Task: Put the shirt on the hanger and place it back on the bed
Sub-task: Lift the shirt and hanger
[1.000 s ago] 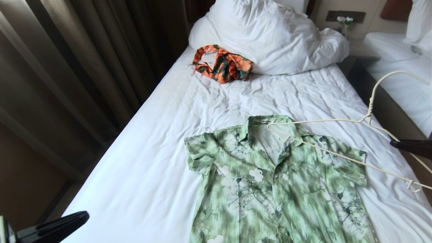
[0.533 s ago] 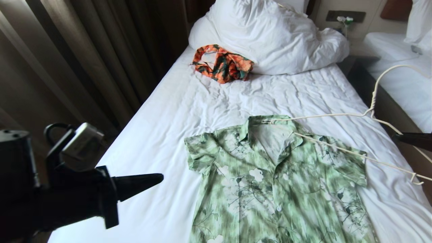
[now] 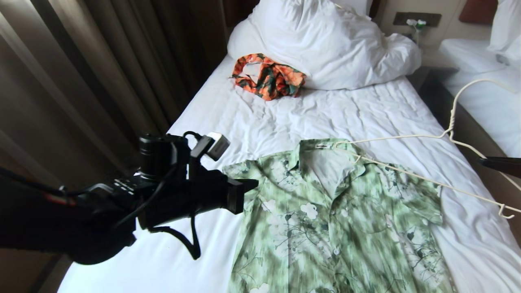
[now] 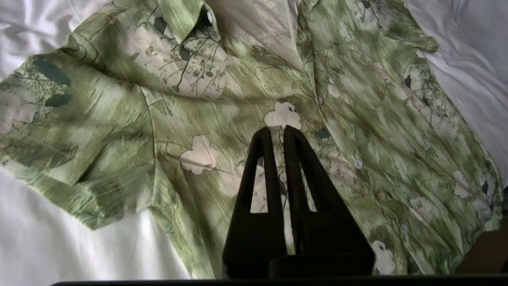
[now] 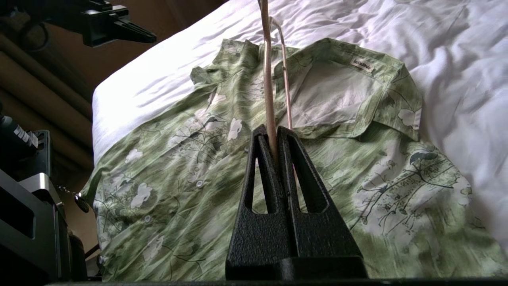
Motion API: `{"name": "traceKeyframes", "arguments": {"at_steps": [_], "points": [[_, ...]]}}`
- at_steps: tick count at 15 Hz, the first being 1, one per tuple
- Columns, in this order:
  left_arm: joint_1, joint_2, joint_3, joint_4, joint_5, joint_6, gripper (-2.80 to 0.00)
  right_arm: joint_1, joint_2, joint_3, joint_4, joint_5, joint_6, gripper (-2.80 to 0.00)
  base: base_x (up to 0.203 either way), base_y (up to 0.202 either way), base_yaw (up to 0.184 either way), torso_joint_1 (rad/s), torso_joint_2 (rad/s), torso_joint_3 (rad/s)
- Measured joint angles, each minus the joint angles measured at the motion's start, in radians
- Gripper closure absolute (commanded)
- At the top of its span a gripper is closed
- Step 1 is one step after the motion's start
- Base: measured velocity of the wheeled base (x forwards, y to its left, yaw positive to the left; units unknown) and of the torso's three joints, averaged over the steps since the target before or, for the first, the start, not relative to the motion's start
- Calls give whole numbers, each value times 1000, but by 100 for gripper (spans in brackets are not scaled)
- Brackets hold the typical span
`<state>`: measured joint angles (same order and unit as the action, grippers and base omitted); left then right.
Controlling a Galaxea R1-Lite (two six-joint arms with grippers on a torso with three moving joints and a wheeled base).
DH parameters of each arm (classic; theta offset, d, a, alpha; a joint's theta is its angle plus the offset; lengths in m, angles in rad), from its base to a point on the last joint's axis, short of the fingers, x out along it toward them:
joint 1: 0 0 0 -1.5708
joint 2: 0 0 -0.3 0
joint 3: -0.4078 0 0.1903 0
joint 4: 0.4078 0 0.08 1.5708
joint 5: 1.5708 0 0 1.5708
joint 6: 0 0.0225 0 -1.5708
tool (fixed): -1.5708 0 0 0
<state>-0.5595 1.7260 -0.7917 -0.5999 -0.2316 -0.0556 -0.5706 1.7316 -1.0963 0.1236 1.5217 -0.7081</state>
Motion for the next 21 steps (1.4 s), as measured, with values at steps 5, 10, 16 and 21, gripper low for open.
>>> {"name": "traceKeyframes", "arguments": {"at_steps": [5, 10, 16, 21], "points": [[-82, 229, -232, -6, 163, -2, -280, -20, 30, -8, 0, 0, -1, 0, 0, 0, 0, 0, 0, 0], [-137, 429, -445, -52, 315, -15, -280, -29, 48, -10, -2, 0, -2, 0, 0, 0, 0, 0, 0, 0], [-166, 600, -650, -59, 354, 5, -280, -45, 54, -16, 0, 0, -2, 0, 0, 0, 0, 0, 0, 0], [-126, 685, -696, -61, 354, 65, -280, -47, 71, -17, -1, 0, -2, 0, 0, 0, 0, 0, 0, 0]]}}
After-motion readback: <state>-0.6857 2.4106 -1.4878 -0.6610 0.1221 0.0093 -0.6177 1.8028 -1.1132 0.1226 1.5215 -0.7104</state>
